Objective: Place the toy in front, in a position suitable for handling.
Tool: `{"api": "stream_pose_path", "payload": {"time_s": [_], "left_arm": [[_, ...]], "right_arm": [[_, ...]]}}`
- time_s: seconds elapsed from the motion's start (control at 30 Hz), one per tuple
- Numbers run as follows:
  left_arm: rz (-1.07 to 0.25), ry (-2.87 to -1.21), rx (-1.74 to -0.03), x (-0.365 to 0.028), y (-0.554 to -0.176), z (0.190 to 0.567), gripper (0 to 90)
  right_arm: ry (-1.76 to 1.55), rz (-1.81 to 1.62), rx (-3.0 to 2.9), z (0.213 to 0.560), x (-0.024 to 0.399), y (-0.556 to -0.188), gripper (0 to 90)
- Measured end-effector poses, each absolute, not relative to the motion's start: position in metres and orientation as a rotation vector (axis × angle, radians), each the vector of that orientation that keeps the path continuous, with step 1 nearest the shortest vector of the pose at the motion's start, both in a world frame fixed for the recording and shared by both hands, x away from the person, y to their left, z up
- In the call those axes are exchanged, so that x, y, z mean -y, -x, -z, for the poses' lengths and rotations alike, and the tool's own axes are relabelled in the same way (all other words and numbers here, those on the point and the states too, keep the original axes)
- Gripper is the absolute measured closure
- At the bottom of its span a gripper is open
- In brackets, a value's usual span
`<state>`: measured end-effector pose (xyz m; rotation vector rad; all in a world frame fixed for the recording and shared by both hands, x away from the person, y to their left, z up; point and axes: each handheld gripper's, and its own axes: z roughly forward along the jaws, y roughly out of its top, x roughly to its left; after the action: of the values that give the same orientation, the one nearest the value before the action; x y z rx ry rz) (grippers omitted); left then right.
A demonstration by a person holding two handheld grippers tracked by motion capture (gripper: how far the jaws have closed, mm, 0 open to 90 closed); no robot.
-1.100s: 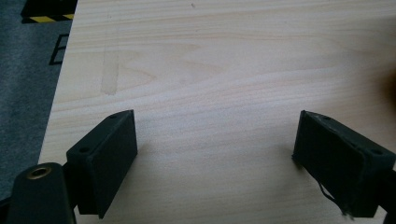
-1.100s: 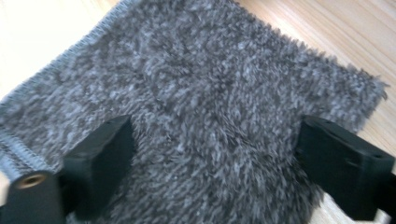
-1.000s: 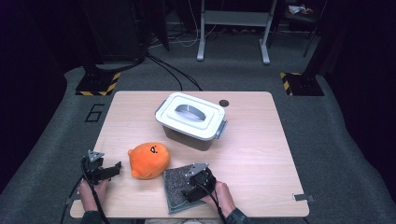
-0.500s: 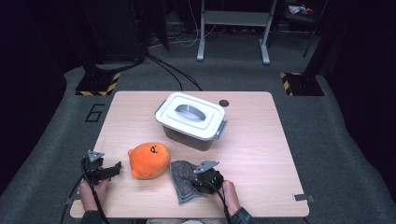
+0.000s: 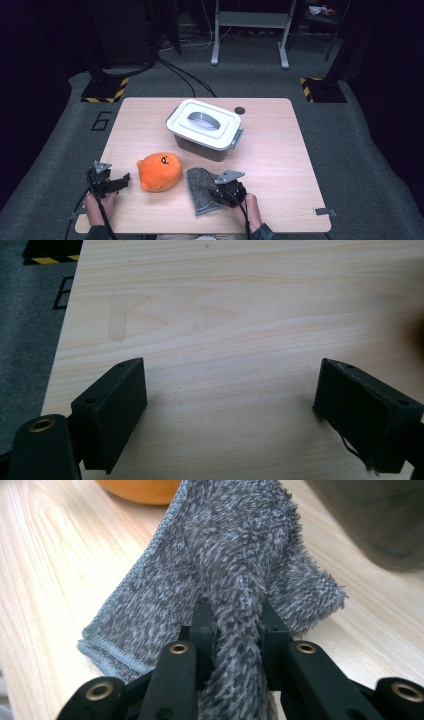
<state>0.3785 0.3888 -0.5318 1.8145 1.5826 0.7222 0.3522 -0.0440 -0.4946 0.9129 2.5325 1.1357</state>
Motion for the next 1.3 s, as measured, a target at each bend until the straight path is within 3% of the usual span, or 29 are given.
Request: {"api": "stream_pose_path", "payload": {"time_s": [1.3], "left_arm": [[-0.725,-1.815,-1.583,-0.389,-0.378,0.532,13.1]], "right_arm": [[-1.135,-1.085,-2.306,0.471,0.145,-0.328,74.6]]}}
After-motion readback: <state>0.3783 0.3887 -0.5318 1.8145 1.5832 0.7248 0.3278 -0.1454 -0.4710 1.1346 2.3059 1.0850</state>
